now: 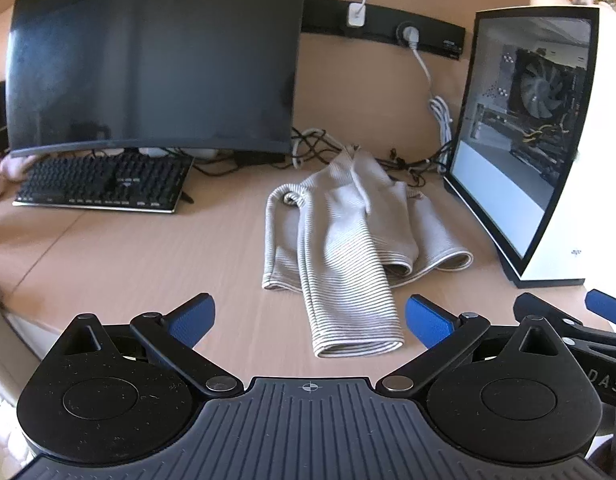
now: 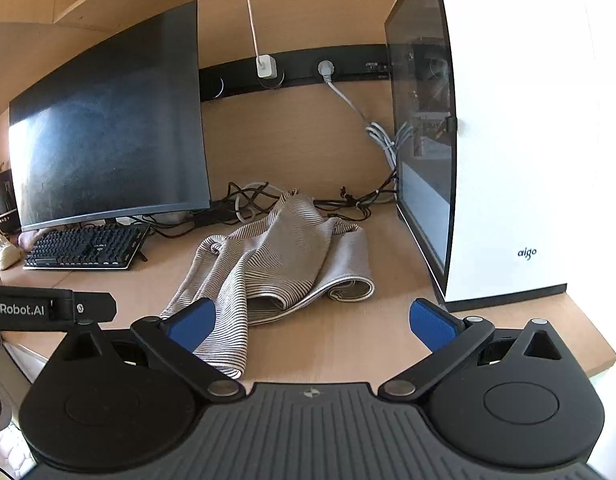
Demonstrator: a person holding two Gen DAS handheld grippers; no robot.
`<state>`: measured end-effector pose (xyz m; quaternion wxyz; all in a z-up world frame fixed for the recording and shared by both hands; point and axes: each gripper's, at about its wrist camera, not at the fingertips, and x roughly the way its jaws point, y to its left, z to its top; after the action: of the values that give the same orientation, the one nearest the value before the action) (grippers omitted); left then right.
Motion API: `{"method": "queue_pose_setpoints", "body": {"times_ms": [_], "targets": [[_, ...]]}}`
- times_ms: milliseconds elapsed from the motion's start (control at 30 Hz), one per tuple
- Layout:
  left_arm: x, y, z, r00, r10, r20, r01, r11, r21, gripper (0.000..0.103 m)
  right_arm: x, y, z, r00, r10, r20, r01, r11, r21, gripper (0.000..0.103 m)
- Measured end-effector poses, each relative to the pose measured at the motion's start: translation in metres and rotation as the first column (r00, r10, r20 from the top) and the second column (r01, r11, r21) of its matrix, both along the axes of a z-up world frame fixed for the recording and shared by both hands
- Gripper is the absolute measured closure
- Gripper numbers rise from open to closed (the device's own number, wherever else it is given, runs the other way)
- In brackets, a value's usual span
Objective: Fold clothes
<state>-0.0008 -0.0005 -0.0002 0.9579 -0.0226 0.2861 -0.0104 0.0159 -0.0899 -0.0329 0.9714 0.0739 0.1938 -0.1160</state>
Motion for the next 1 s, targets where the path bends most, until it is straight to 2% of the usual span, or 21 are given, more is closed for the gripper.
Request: {"method": "queue_pose_setpoints", "body": {"times_ms": [133, 200, 300, 433, 1000], "targets": [[-0.004, -0.002, -0.001, 1.000, -0.009, -0.016, 0.009, 1.000, -0.008, 0.000, -0.003, 0.003, 0.002, 1.000, 0.001, 0.018, 0.000, 1.000, -0.006, 0.000], [-0.003, -0.011, -0.002, 0.999, -0.018, -0.036, 0.019, 0.999, 0.027, 0.000, -0.012, 0.000, 0.002, 0.999, -0.007, 0.036, 0.006, 1.000, 0.018, 0.000], [-0.010, -0.010, 0.000, 1.000, -0.025, -0.007, 0.025, 1.000, -0.005, 0.000, -0.016, -0.001, 0.001, 0.999, -0.008, 0.041, 0.007, 1.000, 0.027, 0.000], [-0.017, -0.018, 0.003, 0.999, -0.049, 0.019, 0.049, 0.999, 0.017, 0.000, -0.024, -0.007, 0.002, 0.998, -0.007, 0.068, 0.006, 1.000, 0.008, 0.000], [-0.013, -0.020, -0.002, 0.998, -0.061, -0.008, 0.061, 0.998, -0.001, 0.000, -0.021, -0.006, 0.003, 0.999, -0.012, 0.035, 0.012, 1.000, 0.000, 0.000]]}}
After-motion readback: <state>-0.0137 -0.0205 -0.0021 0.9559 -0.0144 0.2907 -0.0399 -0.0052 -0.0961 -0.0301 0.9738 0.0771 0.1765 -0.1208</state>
